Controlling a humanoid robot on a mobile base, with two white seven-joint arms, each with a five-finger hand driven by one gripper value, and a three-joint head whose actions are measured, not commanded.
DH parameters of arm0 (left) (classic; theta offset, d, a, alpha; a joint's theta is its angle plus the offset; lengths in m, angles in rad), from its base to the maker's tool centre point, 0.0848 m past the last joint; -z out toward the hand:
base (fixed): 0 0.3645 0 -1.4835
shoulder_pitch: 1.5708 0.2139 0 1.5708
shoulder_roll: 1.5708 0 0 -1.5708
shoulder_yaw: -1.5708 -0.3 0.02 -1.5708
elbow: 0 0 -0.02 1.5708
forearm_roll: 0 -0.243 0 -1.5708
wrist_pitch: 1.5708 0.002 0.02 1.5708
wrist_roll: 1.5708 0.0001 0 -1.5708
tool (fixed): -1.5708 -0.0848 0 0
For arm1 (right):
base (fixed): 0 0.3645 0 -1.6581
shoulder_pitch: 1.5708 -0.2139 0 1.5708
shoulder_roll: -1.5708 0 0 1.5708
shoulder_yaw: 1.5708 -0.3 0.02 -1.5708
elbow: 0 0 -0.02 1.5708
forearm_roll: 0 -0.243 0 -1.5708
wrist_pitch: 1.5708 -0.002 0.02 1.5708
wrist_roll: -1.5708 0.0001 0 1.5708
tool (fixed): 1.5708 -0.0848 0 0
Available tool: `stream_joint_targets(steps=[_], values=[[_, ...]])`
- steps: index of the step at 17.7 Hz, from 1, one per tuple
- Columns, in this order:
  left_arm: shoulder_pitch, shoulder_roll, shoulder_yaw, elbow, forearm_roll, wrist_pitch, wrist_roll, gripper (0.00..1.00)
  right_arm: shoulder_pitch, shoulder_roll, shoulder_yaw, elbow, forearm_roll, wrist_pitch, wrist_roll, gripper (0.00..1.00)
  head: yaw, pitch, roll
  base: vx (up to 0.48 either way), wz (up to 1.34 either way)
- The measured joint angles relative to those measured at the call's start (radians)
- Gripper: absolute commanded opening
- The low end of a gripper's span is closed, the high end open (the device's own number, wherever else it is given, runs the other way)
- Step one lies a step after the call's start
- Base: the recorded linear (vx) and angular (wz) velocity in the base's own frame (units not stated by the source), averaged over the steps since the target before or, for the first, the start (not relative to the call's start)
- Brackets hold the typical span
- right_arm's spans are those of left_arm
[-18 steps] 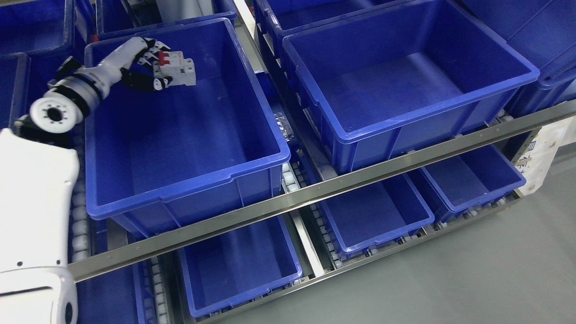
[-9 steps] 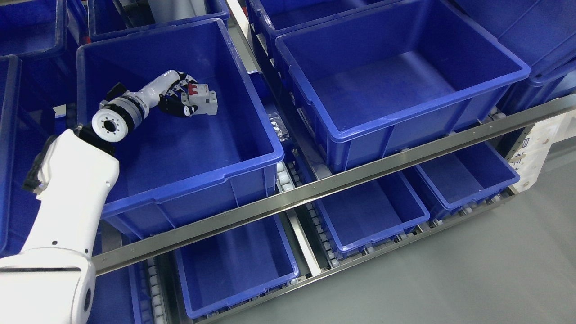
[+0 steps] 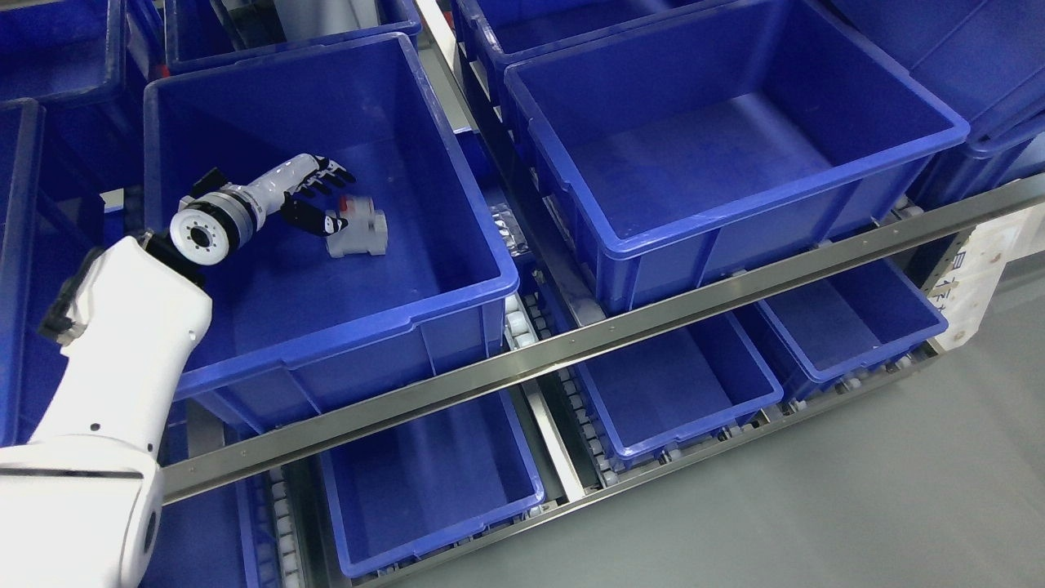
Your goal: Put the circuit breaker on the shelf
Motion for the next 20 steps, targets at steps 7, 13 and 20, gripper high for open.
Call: stream_joint_targets(steps=[7, 13, 20], values=[[-0.052, 0.005, 0.059, -0.037, 0.016, -0.004, 0.149, 0.99, -0.001, 0.000, 0.000, 0.000, 0.000, 0.000, 0.000, 1.00, 0.0000, 0.000, 0.000, -0.002, 0.00], [-0.026, -0.087, 0.335, -0.151, 0.141, 0.021, 0.208, 1.00, 0.000, 0.000, 0.000, 0.000, 0.000, 0.000, 0.000, 1.00, 0.0000, 0.000, 0.000, -0.142, -0.01], [0.285, -0.156, 0.464, -0.525, 0.425, 0.073, 0.217, 1.00, 0.000, 0.000, 0.000, 0.000, 0.000, 0.000, 0.000, 1.00, 0.0000, 0.000, 0.000, -0.298, 0.10]])
